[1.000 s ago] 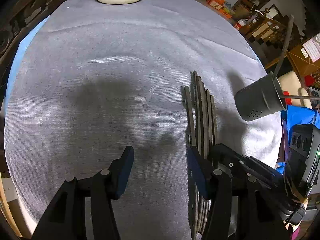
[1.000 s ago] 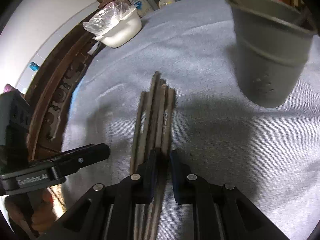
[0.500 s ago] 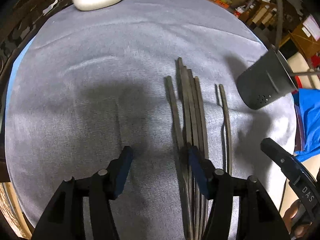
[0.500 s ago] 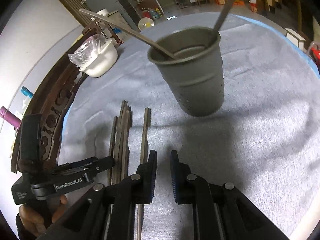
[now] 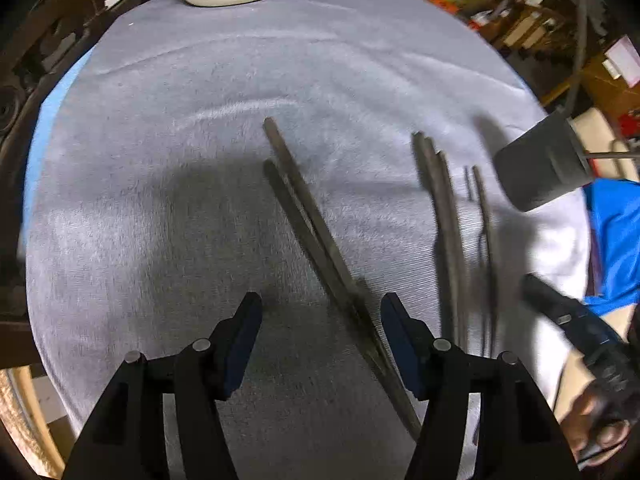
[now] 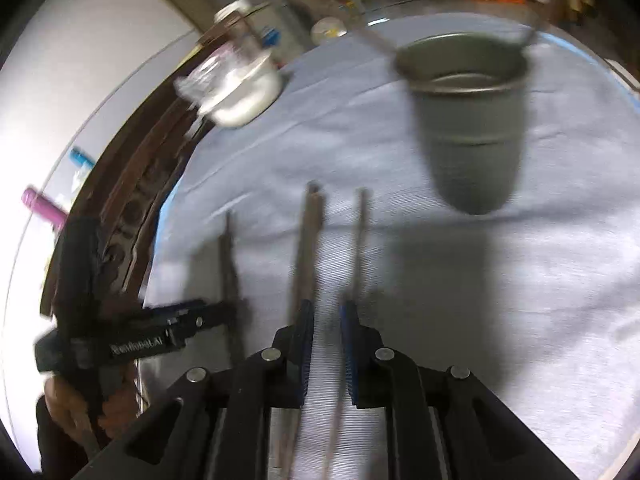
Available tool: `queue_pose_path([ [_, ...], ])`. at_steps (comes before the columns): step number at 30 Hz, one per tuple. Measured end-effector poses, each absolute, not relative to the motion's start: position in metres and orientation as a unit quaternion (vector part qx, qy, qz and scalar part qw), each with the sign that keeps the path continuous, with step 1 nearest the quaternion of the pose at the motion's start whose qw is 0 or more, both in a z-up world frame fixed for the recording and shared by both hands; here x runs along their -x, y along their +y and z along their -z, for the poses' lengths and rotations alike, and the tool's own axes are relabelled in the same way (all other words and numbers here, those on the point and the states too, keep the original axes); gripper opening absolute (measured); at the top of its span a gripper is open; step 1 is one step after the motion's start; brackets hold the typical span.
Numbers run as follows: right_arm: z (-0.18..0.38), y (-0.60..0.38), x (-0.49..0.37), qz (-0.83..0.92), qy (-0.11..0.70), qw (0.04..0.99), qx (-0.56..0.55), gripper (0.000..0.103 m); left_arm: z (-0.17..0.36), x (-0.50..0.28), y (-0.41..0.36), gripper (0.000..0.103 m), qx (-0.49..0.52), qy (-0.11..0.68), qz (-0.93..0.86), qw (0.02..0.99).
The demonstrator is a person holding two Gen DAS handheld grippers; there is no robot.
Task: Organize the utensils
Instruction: 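Push the chopsticks apart with the left tool while the right tool grasps one chopstick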
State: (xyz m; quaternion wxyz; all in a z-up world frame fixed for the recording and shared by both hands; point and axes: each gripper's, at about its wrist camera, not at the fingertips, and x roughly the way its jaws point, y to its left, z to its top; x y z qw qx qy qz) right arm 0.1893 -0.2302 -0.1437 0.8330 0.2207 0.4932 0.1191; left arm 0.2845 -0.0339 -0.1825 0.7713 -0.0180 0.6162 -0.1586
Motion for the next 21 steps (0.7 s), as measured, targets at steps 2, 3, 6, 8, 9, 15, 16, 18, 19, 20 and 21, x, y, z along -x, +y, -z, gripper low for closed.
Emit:
queue_pose_path([
  [2,0.148,-0.21,-0.196,-0.132,0.515,0.825,-0.192,0.017,0.184,-0.289,-0.03,0.061,0.014,0.617,0.163,0.77],
  [3,0.15,-0.204,-0.196,-0.139,0.52,0.822,-0.185,0.017,0.186,-0.293,-0.027,0.056,0.016,0.616,0.161,0.771],
  [6,0.158,-0.184,-0.198,-0.139,0.542,0.816,-0.147,0.017,0.188,-0.294,-0.02,0.048,0.029,0.612,0.164,0.773],
  [8,0.159,-0.182,-0.196,-0.13,0.534,0.824,-0.136,0.018,0.188,-0.296,-0.021,0.04,0.028,0.608,0.171,0.775],
  [9,0.16,-0.185,-0.196,-0.128,0.531,0.825,-0.142,0.018,0.187,-0.293,-0.019,0.032,0.026,0.606,0.18,0.775],
  [15,0.156,-0.22,-0.189,-0.051,0.534,0.831,-0.149,0.018,0.185,-0.285,-0.051,0.023,-0.022,0.592,0.226,0.773],
  [16,0.154,-0.228,-0.186,-0.057,0.53,0.829,-0.169,0.018,0.184,-0.284,-0.058,0.023,-0.045,0.583,0.241,0.775],
  [18,0.148,-0.242,-0.18,-0.075,0.522,0.825,-0.201,0.018,0.184,-0.28,-0.068,0.025,-0.078,0.571,0.262,0.774],
  [19,0.145,-0.247,-0.178,-0.061,0.52,0.829,-0.196,0.018,0.183,-0.278,-0.072,0.025,-0.105,0.565,0.277,0.77],
  [20,0.142,-0.252,-0.177,-0.05,0.517,0.832,-0.191,0.018,0.181,-0.276,-0.075,0.026,-0.132,0.559,0.293,0.765],
  [21,0.141,-0.254,-0.178,-0.049,0.517,0.833,-0.193,0.018,0.181,-0.275,-0.077,0.026,-0.156,0.557,0.307,0.756],
])
